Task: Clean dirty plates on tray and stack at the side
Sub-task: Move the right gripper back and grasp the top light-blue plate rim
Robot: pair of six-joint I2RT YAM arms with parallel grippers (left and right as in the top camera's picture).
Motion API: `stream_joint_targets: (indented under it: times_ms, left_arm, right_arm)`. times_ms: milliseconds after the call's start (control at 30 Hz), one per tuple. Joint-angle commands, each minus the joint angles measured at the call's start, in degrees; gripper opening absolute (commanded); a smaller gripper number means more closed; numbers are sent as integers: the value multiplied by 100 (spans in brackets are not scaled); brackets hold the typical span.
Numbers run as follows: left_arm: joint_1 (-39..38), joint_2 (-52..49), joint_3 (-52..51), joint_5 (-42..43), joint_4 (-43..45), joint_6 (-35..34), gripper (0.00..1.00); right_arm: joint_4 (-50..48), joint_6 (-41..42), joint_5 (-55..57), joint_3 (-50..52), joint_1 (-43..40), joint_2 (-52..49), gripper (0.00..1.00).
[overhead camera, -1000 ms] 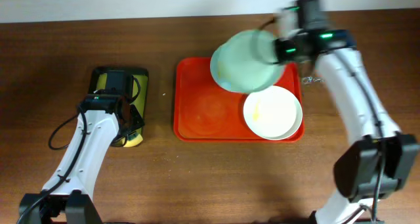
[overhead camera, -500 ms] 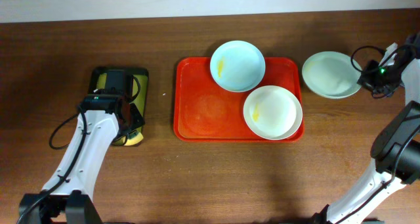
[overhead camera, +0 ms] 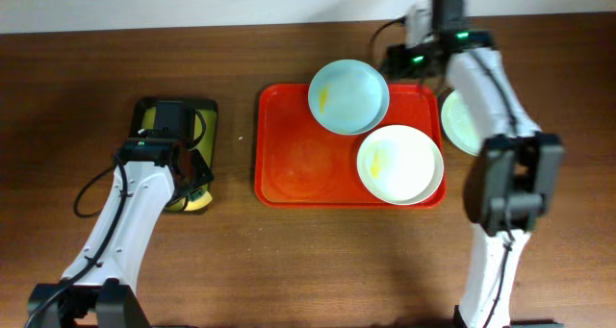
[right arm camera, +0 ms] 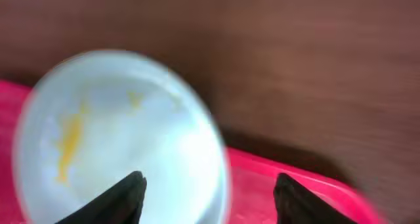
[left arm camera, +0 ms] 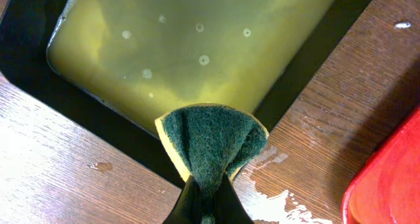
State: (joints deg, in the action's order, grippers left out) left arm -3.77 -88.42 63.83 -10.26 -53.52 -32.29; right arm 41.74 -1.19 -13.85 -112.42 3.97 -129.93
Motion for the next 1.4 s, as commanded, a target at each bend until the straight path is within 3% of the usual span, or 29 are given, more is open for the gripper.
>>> stream_joint_targets:
  times_ms: [0,200,267,367,433,633,833,867,933,1167,1200,1233,1267,1367]
  left_arm:
    - [17,127,-4,44,4,68,0]
    - [17,127,-4,44,9,68,0]
    - [17,127,-4,44,9,68,0]
    - [17,127,-4,44,11,68,0]
    - [17,127,-4,44,11,68,0]
    - [20,125,-4,9,654,66,0]
    - [20,-103,-4,-717,1812,70,5]
    - [37,-398,-4,-758,2223,70,8]
    - [181,-793,-4,-754,2603,70,11]
    - [544,-1290,-2,-621,2761,70,11]
    - [544,-1290,-2,-490,2798,70,15]
    - [544,-1290,-2,-391,2839,70,42]
    - [546,-1285,2,-411,2861,164,53]
    - [544,-1283,83,-409,2817,564,77]
  right_arm:
    - [-133,-50,968,13,442,-461,62]
    - [201,-48,1196,138,455,-546,52]
    - [299,20,1071,262,468,-546,34]
    - [444,20,-197,260,485,-546,4]
    - [684,17,-1010,260,621,-546,4]
    - [1808,13,-769,260,1257,-546,4]
    - [1757,17,-579,323,1904,-546,4]
    - [1622,442,-264,479,1965,-546,4]
    - [1526,1097,533,656,1963,-546,4]
    - [2015,896,721,634,1311,-544,4]
    - [2046,894,702,634,1237,-544,4]
    - [2050,839,702,634,1213,-544,4]
    - [2052,579,702,634,1235,-544,14]
    - [2000,444,699,634,1314,-544,30]
